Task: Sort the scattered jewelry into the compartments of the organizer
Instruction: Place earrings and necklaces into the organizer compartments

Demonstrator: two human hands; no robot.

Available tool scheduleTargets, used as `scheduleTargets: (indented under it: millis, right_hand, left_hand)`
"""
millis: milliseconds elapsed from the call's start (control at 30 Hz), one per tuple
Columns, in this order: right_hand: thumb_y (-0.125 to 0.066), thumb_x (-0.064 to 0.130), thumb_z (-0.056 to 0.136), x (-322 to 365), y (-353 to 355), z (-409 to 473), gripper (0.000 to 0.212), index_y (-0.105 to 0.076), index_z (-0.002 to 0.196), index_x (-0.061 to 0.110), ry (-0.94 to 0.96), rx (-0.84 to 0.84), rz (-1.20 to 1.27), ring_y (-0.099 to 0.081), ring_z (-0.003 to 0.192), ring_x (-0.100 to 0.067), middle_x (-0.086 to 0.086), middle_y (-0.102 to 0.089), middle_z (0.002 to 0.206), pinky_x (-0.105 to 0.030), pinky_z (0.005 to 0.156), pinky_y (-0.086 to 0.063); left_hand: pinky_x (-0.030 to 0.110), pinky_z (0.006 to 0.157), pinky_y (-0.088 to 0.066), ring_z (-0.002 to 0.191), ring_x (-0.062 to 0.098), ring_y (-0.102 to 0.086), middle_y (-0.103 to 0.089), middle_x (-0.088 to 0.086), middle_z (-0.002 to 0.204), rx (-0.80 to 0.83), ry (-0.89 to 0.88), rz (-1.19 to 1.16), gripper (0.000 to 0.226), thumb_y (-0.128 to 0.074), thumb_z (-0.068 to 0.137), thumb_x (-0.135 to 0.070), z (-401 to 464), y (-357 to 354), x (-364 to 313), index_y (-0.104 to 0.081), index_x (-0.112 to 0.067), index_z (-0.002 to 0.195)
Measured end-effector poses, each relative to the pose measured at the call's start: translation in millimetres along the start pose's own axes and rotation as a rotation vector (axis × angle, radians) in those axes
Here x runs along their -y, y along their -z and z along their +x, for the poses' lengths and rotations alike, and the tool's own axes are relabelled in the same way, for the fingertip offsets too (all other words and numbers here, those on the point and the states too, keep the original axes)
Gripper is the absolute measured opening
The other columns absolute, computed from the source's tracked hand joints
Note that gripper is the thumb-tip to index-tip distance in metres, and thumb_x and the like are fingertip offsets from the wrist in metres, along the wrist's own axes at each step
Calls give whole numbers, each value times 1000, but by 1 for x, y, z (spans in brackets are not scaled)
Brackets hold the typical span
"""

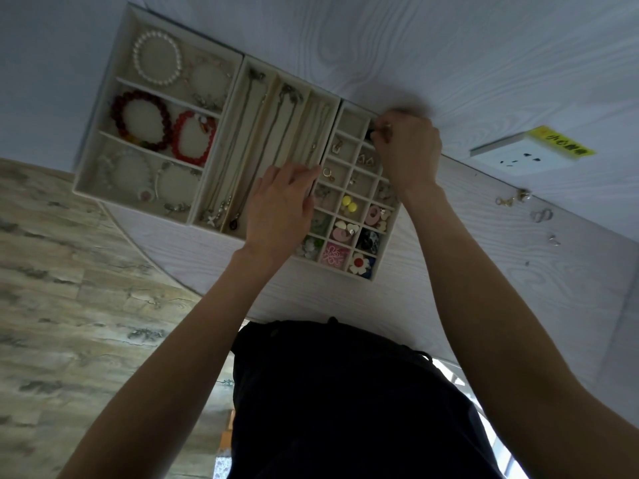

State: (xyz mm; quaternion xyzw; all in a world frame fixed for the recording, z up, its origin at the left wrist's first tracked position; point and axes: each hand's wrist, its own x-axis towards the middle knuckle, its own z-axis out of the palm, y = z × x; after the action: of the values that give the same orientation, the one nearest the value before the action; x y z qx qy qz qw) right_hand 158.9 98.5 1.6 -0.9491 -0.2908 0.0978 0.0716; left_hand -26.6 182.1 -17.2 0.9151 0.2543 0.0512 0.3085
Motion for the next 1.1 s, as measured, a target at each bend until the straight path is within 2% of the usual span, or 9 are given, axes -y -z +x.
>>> scheduleTargets:
  millis: [333, 500, 600, 700, 767, 833, 933, 1000, 1100]
  right_hand:
    - [-49, 23, 93, -1, -7, 3, 22, -68, 101, 16, -23, 29, -43, -61, 90, -30, -8, -68, 100, -29, 68, -40]
    - [-55, 27, 91, -4, 8, -9, 20, -68, 102, 16, -78, -43, 96, -64, 89, -25, -5, -70, 99, -29, 73, -45]
    - [-58, 26, 90, -19, 19, -31, 17, -69, 100, 18, -131, -118, 213, -62, 74, -17, -3, -70, 86, -27, 68, -47]
    - [-57, 28, 90, -45, 24, -66, 16, -68, 100, 21, -180, -157, 211, -52, 61, -11, 5, -56, 66, -24, 62, -42]
    - [-57, 27, 90, -70, 22, -97, 18, -66, 104, 20, -227, -150, 173, -56, 69, -14, 3, -57, 76, -24, 65, -40]
    - [-59, 28, 89, -95, 13, -125, 27, -60, 115, 21, -274, -69, 139, -59, 88, -20, -3, -58, 102, -28, 71, -44]
    - [-67, 30, 83, -117, -10, -151, 50, -50, 129, 21, -373, 92, 210, -50, 109, -30, -12, -44, 128, -38, 88, -45]
    - [-72, 24, 79, -119, -24, -157, 51, -53, 126, 17, -407, 54, 333, -54, 99, -30, -14, -41, 128, -40, 88, -47]
    - [-68, 8, 79, -109, -34, -161, 32, -65, 111, 9, -396, -97, 483, -56, 78, -20, -14, -52, 114, -34, 80, -49]
  left_hand:
    - [45, 84, -48, 100, 31, -55, -62, 10, 111, -16, -12, 7, 42, -64, 84, -10, 0, -1, 0, -58, -11, 125]
    - [45, 85, -47, 102, 31, -55, -61, 11, 112, -10, -16, 23, 42, -63, 85, -10, 0, -1, 0, -58, -10, 126]
    - [44, 84, -47, 101, 31, -54, -61, 11, 111, -1, -18, 29, 42, -62, 85, -10, 0, -1, 1, -57, -11, 126]
    - [42, 82, -47, 100, 31, -55, -61, 11, 110, -6, -30, 43, 42, -62, 85, -10, 0, -2, 2, -57, -11, 127]
    - [42, 83, -47, 100, 32, -55, -61, 12, 110, -9, -41, 44, 41, -62, 86, -9, -1, -3, 2, -57, -11, 127]
    - [42, 85, -46, 101, 33, -54, -61, 13, 111, -1, -43, 47, 40, -61, 87, -10, -1, -3, 3, -57, -11, 127]
    - [43, 89, -44, 106, 33, -53, -60, 14, 116, 32, -29, 82, 40, -59, 89, -14, 2, -3, 3, -56, -12, 129]
    - [43, 94, -41, 110, 33, -51, -58, 14, 122, 65, -18, 109, 41, -58, 91, -17, 4, -1, 1, -54, -13, 131]
    - [44, 96, -41, 111, 33, -51, -56, 14, 124, 93, -5, 130, 41, -56, 92, -19, 5, -1, 0, -52, -13, 133]
